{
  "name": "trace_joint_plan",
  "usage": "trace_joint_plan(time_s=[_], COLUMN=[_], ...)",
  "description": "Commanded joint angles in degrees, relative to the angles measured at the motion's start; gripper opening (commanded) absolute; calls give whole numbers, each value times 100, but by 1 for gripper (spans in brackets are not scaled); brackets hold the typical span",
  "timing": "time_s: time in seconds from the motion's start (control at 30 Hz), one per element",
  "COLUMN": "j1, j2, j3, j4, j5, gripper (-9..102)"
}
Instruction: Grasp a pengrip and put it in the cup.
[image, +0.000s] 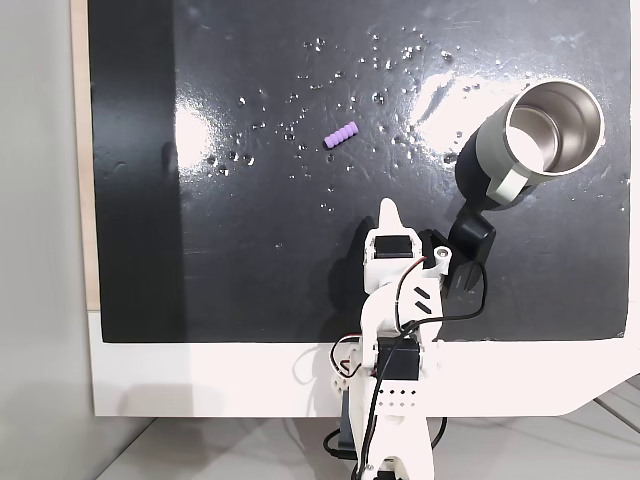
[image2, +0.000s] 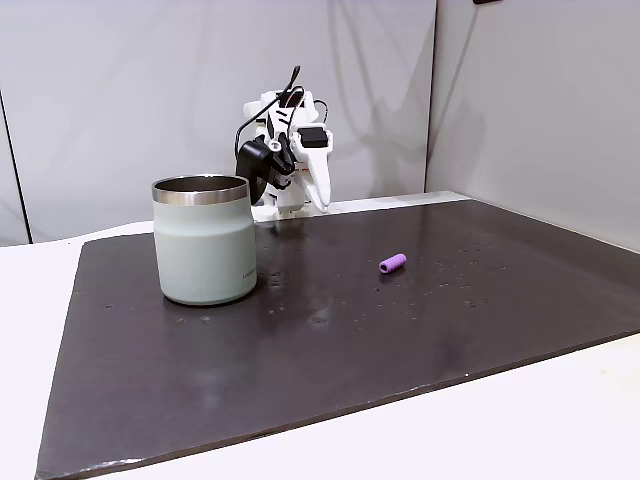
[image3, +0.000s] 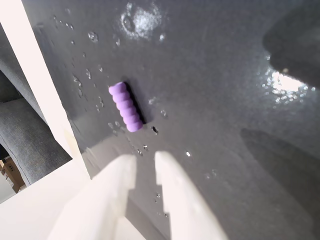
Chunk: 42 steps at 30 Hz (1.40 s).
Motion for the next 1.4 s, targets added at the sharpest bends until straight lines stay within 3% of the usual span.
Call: trace_joint_plan(time_s=[0.0, 0.7, 1.37], j1=[-9, -114, -554], j2=[79, -176, -5572], j3=[-44, -765, -4676], j4=[-141, -9, 26], j5=[-53, -141, -378], gripper=[0, 0, 3])
